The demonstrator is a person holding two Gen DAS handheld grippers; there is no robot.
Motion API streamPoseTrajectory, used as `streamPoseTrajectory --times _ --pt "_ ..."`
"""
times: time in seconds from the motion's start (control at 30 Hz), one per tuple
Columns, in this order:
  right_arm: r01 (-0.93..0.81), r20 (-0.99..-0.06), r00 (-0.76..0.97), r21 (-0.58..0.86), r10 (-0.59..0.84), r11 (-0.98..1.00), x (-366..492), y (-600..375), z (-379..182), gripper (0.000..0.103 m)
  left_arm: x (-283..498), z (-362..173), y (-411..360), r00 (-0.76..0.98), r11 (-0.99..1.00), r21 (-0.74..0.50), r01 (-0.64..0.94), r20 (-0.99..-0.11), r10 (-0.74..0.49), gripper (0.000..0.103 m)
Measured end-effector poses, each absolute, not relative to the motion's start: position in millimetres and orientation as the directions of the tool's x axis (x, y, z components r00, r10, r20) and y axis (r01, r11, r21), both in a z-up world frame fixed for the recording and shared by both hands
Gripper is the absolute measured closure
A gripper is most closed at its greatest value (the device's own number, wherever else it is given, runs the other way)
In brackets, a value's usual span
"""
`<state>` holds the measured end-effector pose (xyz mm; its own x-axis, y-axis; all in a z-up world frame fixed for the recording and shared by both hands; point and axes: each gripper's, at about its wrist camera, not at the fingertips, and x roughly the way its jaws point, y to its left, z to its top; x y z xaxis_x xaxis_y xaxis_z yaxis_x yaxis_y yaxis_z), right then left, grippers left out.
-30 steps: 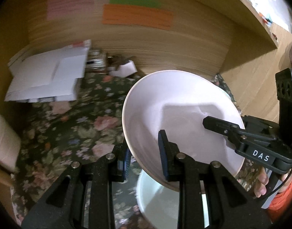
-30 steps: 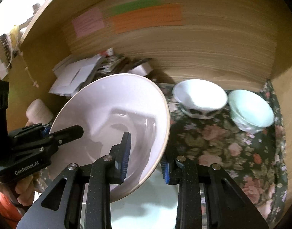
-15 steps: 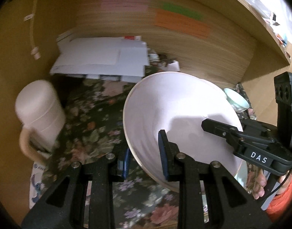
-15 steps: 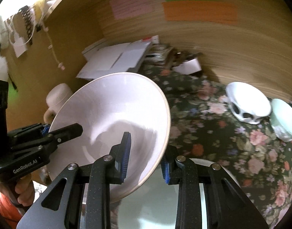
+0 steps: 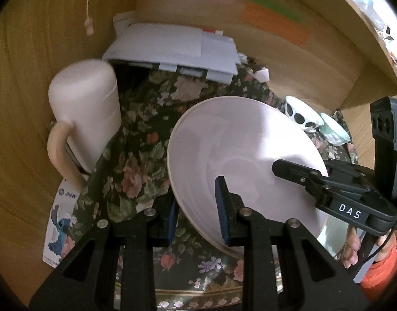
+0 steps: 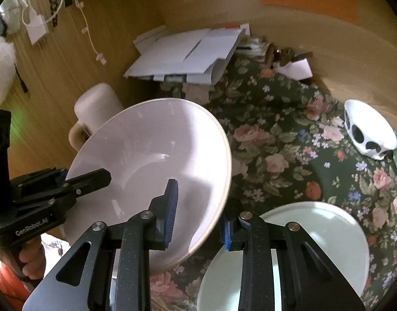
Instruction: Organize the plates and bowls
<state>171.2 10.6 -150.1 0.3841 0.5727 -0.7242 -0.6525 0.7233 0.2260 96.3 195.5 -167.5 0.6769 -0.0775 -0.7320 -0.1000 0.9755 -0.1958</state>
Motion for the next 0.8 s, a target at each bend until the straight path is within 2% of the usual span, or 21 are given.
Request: streamPoseTrajectory --times 0.8 --pt "-0.658 -0.820 0.282 0.212 0.497 0.722 176 21 -194 0.077 99 -216 203 0.597 0.966 -0.225 -0.127 -0.795 -0.106 0.076"
